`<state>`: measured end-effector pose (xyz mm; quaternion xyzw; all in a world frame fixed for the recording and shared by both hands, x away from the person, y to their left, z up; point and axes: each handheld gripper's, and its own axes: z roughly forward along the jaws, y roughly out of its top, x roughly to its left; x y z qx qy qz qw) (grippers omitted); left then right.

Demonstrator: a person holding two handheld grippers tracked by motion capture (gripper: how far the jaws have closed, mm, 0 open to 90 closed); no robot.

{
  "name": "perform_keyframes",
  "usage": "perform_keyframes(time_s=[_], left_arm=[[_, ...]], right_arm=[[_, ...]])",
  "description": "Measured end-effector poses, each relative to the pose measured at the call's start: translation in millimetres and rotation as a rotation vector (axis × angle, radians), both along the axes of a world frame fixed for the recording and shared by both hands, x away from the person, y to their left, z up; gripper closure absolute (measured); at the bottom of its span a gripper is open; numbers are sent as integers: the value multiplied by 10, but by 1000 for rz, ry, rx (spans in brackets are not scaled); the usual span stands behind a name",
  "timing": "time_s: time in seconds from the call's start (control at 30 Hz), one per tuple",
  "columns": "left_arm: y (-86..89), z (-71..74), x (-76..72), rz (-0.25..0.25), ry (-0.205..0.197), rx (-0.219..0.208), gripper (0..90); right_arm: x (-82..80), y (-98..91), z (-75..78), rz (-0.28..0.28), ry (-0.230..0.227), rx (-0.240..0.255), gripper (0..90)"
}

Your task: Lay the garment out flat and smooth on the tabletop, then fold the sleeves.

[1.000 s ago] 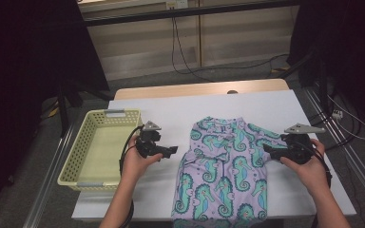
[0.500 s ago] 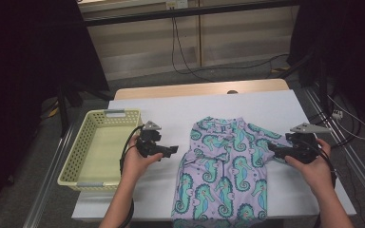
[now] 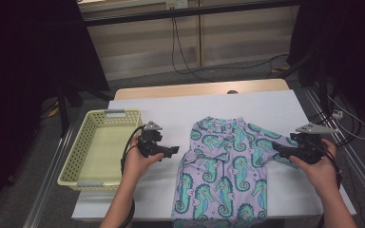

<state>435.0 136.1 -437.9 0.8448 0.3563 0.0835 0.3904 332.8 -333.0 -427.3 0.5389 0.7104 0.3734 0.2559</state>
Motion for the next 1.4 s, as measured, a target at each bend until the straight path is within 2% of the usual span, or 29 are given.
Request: perform_keyframes(time_s=[0.57, 0.8, 0.83, 1.0, 1.13, 1.2, 1.27, 1.3, 1.4], left_arm=[[37, 11, 2, -3, 0, -6, 105], [15, 23, 13, -10, -7, -5, 106], [12, 29, 10, -13, 1, -5, 106], [-6, 22, 2, -15, -3, -1, 106], [-2, 14, 5, -19, 4, 2, 107], [1, 3, -2, -16, 1, 1, 108], [12, 15, -3, -18, 3, 12, 110], [9, 22, -3, -8, -5, 4, 110], [4, 36, -8, -19, -5, 0, 110]], right_arm=[[77, -97, -76, -46, 29, -23, 230], [73, -124, -119, -70, 57, -66, 332], [73, -128, -122, -77, 58, -68, 350], [89, -164, -144, -94, 58, -95, 369], [107, -225, -177, -119, 72, -86, 395], [113, -266, -236, -141, 94, -103, 425], [130, -293, -280, -159, 117, -89, 434], [138, -308, -296, -177, 126, -85, 434], [143, -360, -299, -213, 116, -65, 427]])
